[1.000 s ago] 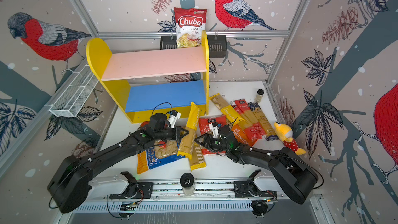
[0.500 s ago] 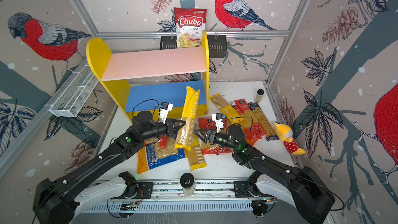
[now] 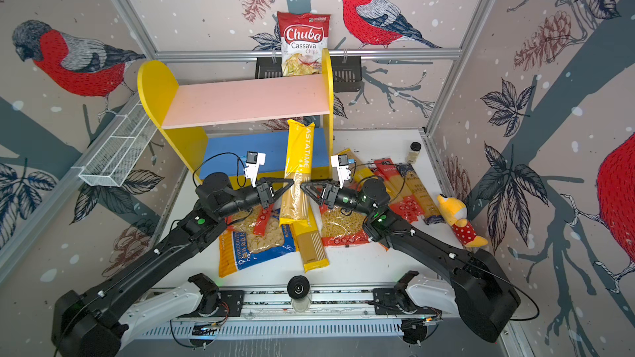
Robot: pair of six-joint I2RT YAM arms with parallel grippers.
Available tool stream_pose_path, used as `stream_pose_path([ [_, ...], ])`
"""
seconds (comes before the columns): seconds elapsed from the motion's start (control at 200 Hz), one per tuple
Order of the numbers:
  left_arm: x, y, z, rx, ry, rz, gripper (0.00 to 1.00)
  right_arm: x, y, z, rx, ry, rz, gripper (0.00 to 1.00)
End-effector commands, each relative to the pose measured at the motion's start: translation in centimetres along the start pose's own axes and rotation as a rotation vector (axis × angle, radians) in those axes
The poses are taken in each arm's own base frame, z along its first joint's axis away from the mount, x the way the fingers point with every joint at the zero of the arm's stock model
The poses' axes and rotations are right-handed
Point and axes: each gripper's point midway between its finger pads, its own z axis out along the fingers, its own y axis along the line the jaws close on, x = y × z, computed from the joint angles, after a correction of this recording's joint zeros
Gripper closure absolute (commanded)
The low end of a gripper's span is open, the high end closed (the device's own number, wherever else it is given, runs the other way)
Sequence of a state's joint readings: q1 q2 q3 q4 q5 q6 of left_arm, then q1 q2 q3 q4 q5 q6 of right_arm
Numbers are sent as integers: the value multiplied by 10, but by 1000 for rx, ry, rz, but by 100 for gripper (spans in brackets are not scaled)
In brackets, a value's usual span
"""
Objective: Arrange pasta packages on shelves
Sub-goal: Pick up the pasta bag from the pasta bag.
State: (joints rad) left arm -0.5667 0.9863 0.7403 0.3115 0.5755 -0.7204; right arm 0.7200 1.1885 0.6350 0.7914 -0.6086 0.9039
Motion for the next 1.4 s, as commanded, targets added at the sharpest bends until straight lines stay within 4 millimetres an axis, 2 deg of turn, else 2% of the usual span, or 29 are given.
stream_pose_path([
  [0.0,-31,-35,-5,155,-113,83,100,-5,22,4,-93,9,-59,41],
  [0.29,-24,-30,2,190,-68,36,100,-15,37,12,-150,4,-73,60],
  [0.545,-33,-28,-2,174,-80,38,100,-28,46,18,-153,-14,-87,69],
  [0.575,-35,-29,-2,175,-82,44,100,-29,46,19,-148,-13,-91,66],
  [0.655,-41,-34,-4,182,-89,60,100,-28,37,21,-109,-1,-110,44],
  [0.72,-44,-41,-7,206,-92,66,100,-29,29,20,-79,13,-121,35],
  [0.745,-45,-46,-7,228,-90,72,100,-28,18,22,-60,21,-104,34],
  [0.79,-46,-52,-8,249,-89,75,100,-33,12,19,-65,10,-81,32],
  [0.876,-49,-56,-10,255,-97,83,100,-44,15,15,-122,-12,-58,27],
  [1.031,-46,-49,-7,238,-88,81,100,-48,28,23,-159,20,-100,24],
  [1.146,-44,-43,-6,229,-87,73,100,-51,39,21,-196,8,-110,32],
  [1.301,-42,-39,-4,224,-81,59,100,-56,47,19,-224,-7,-106,53],
  [1.396,-42,-33,-5,211,-82,42,100,-59,47,18,-219,-23,-107,62],
])
